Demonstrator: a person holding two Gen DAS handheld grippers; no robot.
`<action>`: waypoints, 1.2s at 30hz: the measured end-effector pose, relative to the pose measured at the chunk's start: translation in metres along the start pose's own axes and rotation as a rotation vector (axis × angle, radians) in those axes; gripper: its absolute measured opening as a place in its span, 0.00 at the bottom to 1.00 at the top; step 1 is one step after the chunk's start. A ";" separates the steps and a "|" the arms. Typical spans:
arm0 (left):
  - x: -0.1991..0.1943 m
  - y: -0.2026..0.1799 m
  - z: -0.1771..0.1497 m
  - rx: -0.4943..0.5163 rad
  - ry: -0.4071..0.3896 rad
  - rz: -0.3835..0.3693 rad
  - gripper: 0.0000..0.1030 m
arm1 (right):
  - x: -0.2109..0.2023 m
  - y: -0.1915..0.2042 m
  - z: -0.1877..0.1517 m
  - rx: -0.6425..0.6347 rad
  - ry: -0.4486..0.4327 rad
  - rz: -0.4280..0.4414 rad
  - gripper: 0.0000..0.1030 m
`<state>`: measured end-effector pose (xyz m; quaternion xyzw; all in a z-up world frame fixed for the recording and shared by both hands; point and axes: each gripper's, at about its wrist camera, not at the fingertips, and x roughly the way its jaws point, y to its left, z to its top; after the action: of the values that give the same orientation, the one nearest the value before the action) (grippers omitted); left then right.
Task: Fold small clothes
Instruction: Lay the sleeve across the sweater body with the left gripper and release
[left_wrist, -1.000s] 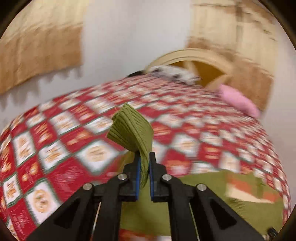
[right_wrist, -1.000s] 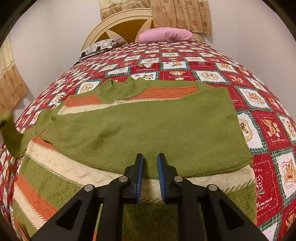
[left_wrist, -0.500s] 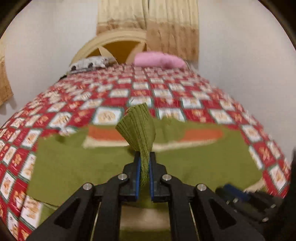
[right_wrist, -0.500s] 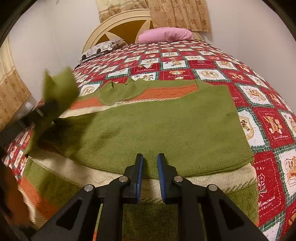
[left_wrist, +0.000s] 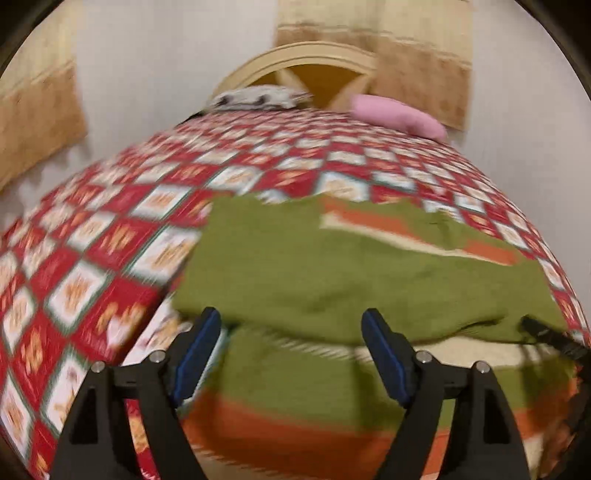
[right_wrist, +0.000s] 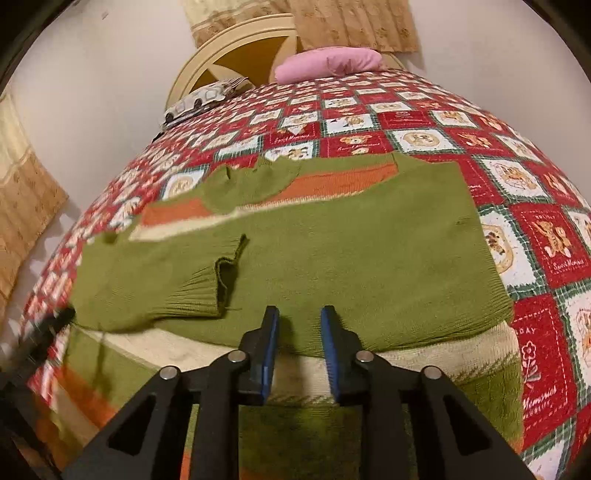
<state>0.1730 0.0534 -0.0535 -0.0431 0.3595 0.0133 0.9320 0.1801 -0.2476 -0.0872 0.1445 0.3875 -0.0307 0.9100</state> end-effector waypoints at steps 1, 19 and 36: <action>0.007 0.009 -0.003 -0.051 0.040 -0.005 0.79 | -0.005 0.002 0.004 0.043 -0.010 0.048 0.35; 0.020 0.039 -0.009 -0.276 0.079 -0.091 0.90 | 0.024 0.119 0.041 -0.257 -0.040 -0.056 0.07; 0.024 0.039 -0.009 -0.272 0.087 -0.067 0.90 | -0.039 0.034 0.054 -0.246 -0.161 -0.228 0.08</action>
<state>0.1827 0.0910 -0.0786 -0.1813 0.3928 0.0287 0.9011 0.1960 -0.2330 -0.0155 -0.0157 0.3281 -0.0976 0.9395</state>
